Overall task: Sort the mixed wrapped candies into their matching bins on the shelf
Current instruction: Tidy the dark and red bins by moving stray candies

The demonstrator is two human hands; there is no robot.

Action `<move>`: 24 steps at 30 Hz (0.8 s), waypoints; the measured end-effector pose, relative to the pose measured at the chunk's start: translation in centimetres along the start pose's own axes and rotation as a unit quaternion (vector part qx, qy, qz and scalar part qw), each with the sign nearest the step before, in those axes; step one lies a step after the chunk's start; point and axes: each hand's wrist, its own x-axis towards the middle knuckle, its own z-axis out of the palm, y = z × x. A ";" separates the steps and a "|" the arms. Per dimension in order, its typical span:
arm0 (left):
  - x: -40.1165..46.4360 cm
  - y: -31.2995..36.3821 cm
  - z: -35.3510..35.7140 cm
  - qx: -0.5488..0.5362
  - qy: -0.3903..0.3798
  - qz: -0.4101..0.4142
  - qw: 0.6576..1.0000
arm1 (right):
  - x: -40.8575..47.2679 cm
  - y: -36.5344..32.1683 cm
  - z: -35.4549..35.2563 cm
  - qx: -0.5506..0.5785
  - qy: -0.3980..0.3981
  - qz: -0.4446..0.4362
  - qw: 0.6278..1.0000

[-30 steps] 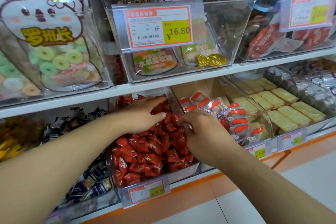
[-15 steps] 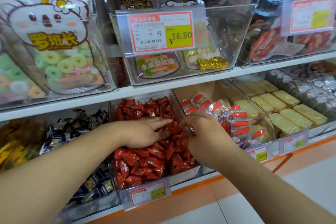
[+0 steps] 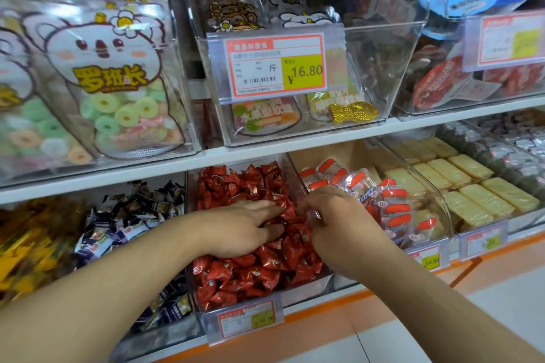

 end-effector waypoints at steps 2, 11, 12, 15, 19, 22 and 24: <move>0.1 0.1 0.2 -0.004 0.007 0.002 1.000 | 0.1 0.0 0.0 -0.004 -0.001 0.003 1.000; 0.1 0.1 1.5 -0.057 0.076 0.009 0.995 | 0.2 0.1 0.2 -0.004 0.007 0.005 1.000; 0.2 0.0 1.4 -0.075 0.087 0.013 0.993 | 0.2 0.1 0.2 -0.003 0.007 0.006 1.000; 0.1 0.0 0.7 -0.091 0.120 0.021 0.988 | 0.1 0.2 0.2 -0.001 0.003 0.007 1.000; 0.2 -0.4 0.0 -0.099 0.134 0.037 0.985 | 0.1 0.2 0.0 0.002 0.002 0.006 1.000; 0.8 -0.8 -0.9 -0.099 0.167 0.040 0.980 | 0.2 0.2 -0.2 0.002 -0.012 0.012 1.000; 2.0 -1.1 -1.7 -0.061 0.198 0.025 0.978 | 0.2 0.3 -0.3 0.004 -0.011 0.011 1.000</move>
